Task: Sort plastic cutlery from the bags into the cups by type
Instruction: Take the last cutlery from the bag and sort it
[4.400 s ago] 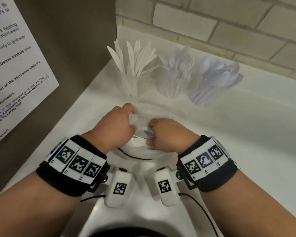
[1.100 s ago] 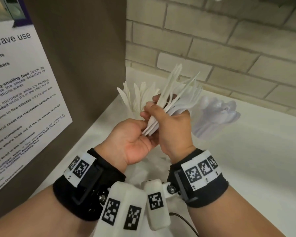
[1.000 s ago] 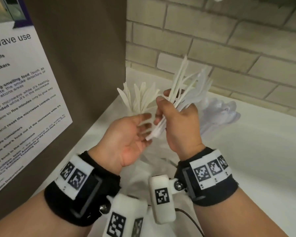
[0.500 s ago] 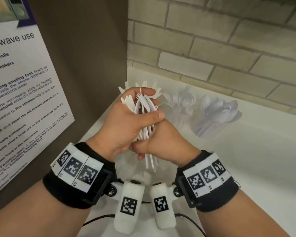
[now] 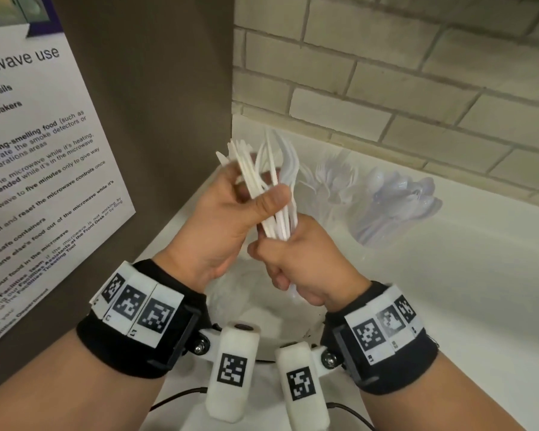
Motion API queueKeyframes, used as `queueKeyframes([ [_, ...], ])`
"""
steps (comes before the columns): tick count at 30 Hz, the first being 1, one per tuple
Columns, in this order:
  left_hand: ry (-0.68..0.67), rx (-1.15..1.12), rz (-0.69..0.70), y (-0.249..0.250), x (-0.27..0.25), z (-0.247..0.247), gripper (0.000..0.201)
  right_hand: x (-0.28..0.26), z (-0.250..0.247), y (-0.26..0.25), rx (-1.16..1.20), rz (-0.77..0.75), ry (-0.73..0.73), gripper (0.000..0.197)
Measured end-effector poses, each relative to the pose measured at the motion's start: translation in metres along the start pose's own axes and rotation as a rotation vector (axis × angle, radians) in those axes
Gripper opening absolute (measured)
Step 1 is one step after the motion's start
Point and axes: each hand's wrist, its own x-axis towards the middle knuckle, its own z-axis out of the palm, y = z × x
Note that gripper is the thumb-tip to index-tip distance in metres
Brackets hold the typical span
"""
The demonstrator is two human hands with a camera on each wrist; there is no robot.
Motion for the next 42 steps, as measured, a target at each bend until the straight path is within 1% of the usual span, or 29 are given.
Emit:
queueKeyframes([
  [1, -0.061, 0.063, -0.059, 0.000, -0.003, -0.001, 0.084, 0.001, -0.001, -0.001, 0.010, -0.011, 0.000, 0.020],
  [2, -0.117, 0.114, -0.111, -0.001, -0.006, -0.001, 0.081, 0.000, -0.001, -0.002, 0.004, -0.021, -0.010, 0.023],
  [3, -0.153, 0.150, -0.148, -0.002, -0.009, 0.000, 0.072, 0.000, 0.000, -0.002, -0.018, -0.032, -0.036, 0.031],
  [4, -0.161, 0.172, -0.175, -0.002, -0.011, 0.003, 0.059, -0.001, 0.003, -0.002, -0.045, -0.046, -0.066, 0.036],
  [6, -0.129, 0.208, -0.214, -0.001, -0.012, 0.006, 0.032, -0.004, 0.009, -0.002, -0.076, -0.061, -0.090, 0.032],
  [7, -0.107, 0.237, -0.218, -0.001, -0.011, 0.006, 0.026, -0.005, 0.011, -0.002, -0.079, -0.054, -0.095, 0.028],
  [9, -0.025, 0.268, -0.174, -0.003, -0.008, 0.000, 0.024, -0.004, 0.008, -0.003, -0.145, -0.033, -0.092, 0.015],
  [10, 0.043, 0.248, -0.141, -0.004, -0.006, -0.004, 0.024, -0.003, 0.002, -0.003, -0.219, -0.013, -0.066, 0.024],
  [11, 0.104, 0.212, -0.119, -0.005, -0.003, -0.009, 0.023, -0.001, -0.005, -0.005, -0.280, 0.007, -0.003, 0.038],
  [12, 0.131, 0.173, -0.113, -0.005, -0.001, -0.013, 0.024, 0.002, -0.013, -0.008, -0.294, -0.003, 0.107, 0.048],
  [13, 0.123, 0.143, -0.120, -0.005, 0.000, -0.015, 0.024, 0.006, -0.019, -0.014, -0.282, -0.045, 0.233, 0.050],
  [14, 0.096, 0.140, -0.135, -0.006, -0.001, -0.015, 0.022, 0.008, -0.024, -0.021, -0.258, -0.106, 0.334, 0.046],
  [15, 0.066, 0.166, -0.149, -0.007, -0.002, -0.015, 0.019, 0.010, -0.028, -0.029, -0.229, -0.183, 0.400, 0.037],
  [16, 0.035, 0.206, -0.156, -0.009, -0.003, -0.014, 0.017, 0.013, -0.030, -0.037, -0.200, -0.256, 0.434, 0.026],
  [17, 0.005, 0.248, -0.154, -0.012, -0.004, -0.013, 0.017, 0.015, -0.031, -0.046, -0.184, -0.311, 0.432, 0.017],
  [18, -0.027, 0.284, -0.147, -0.015, -0.005, -0.013, 0.019, 0.017, -0.033, -0.052, -0.186, -0.342, 0.398, 0.012],
  [20, -0.076, 0.339, -0.129, -0.017, -0.005, -0.011, 0.024, 0.021, -0.037, -0.062, -0.251, -0.321, 0.289, 0.013],
  [22, -0.098, 0.401, -0.112, -0.016, -0.005, -0.010, 0.023, 0.024, -0.040, -0.067, -0.336, -0.272, 0.206, 0.014],
  [23, -0.102, 0.431, -0.097, -0.016, -0.006, -0.009, 0.021, 0.026, -0.040, -0.067, -0.362, -0.267, 0.201, 0.012],
  [25, -0.109, 0.474, -0.078, -0.017, -0.006, -0.007, 0.015, 0.029, -0.040, -0.066, -0.385, -0.284, 0.237, 0.009],
  [29, -0.153, 0.510, -0.105, -0.019, -0.007, -0.008, 0.012, 0.033, -0.040, -0.065, -0.437, -0.367, 0.339, 0.012],
  [32, -0.144, 0.507, -0.122, -0.021, -0.007, -0.010, 0.014, 0.032, -0.042, -0.068, -0.338, -0.428, 0.428, 0.013],
  [34, -0.143, 0.502, -0.110, -0.021, -0.008, -0.008, 0.014, 0.031, -0.042, -0.066, -0.321, -0.415, 0.436, 0.011],
  [36, -0.140, 0.503, -0.094, -0.020, -0.008, -0.006, 0.017, 0.031, -0.039, -0.061, -0.355, -0.380, 0.401, 0.023],
  [38, -0.139, 0.508, -0.098, -0.021, -0.007, -0.005, 0.018, 0.031, -0.037, -0.057, -0.345, -0.378, 0.407, 0.030],
  [39, -0.144, 0.513, -0.110, -0.022, -0.007, -0.005, 0.019, 0.029, -0.036, -0.059, -0.281, -0.400, 0.444, 0.029],
  [42, -0.152, 0.531, -0.156, -0.027, -0.008, -0.006, 0.017, 0.021, -0.041, -0.075, 0.099, -0.523, 0.595, 0.016],
])
